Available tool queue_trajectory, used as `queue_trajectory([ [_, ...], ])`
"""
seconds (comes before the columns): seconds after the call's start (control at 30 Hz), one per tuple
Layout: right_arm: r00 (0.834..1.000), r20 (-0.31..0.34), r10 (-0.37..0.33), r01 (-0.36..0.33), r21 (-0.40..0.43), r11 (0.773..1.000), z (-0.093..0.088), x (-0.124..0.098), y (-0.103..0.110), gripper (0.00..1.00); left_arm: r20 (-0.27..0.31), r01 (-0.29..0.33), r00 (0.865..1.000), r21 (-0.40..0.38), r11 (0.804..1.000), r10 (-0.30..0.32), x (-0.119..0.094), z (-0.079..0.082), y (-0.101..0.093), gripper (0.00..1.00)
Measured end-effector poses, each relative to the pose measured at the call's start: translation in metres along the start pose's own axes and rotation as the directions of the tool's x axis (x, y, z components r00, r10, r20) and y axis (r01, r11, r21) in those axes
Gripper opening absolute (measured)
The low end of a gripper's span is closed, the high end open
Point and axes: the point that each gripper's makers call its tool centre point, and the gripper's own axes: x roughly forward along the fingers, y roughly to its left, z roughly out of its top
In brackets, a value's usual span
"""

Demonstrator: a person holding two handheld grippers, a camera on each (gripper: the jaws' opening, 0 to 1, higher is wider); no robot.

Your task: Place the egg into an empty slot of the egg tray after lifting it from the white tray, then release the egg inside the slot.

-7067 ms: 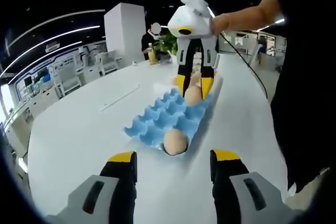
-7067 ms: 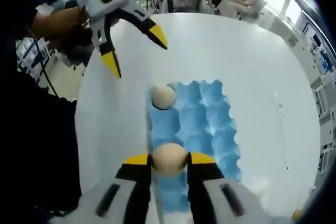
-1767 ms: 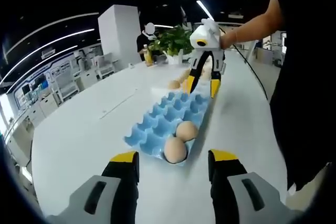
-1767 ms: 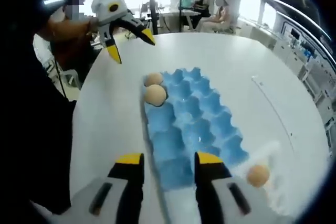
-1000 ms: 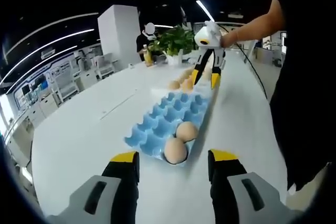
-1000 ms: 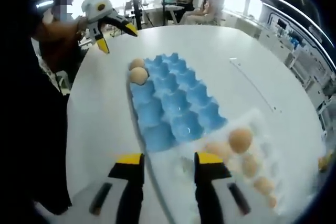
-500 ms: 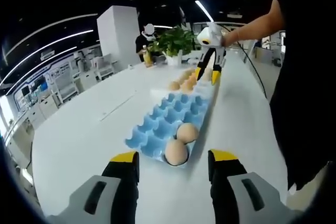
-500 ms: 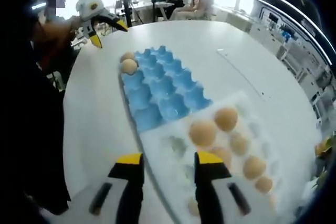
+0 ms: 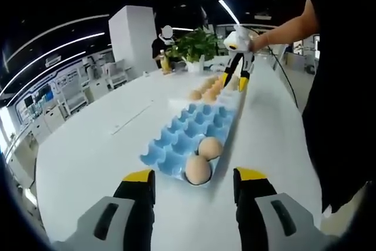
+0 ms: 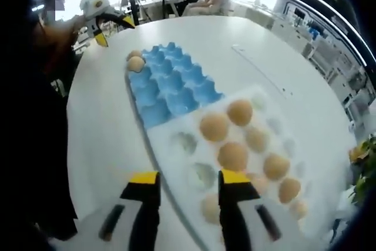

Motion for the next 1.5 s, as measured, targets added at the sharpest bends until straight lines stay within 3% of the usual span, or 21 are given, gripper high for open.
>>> queue_trajectory([
  [0.87, 0.997, -0.055, -0.061, 0.064, 0.048, 0.997, -0.031, -0.017, -0.024, 0.42, -0.002, 0.002, 1.000, -0.002, 1.000, -0.002, -0.001, 0.000, -0.002, 0.53],
  [1.0, 0.992, -0.077, -0.098, 0.101, 0.045, 0.994, -0.037, -0.020, -0.035, 0.36, -0.002, 0.003, 1.000, -0.001, 1.000, -0.003, -0.001, 0.000, -0.002, 0.53],
  [1.5, 0.989, -0.093, -0.114, 0.118, 0.038, 0.992, -0.040, -0.017, -0.041, 0.36, 0.008, -0.001, 1.000, -0.006, 1.000, 0.001, -0.002, 0.002, -0.001, 0.53],
])
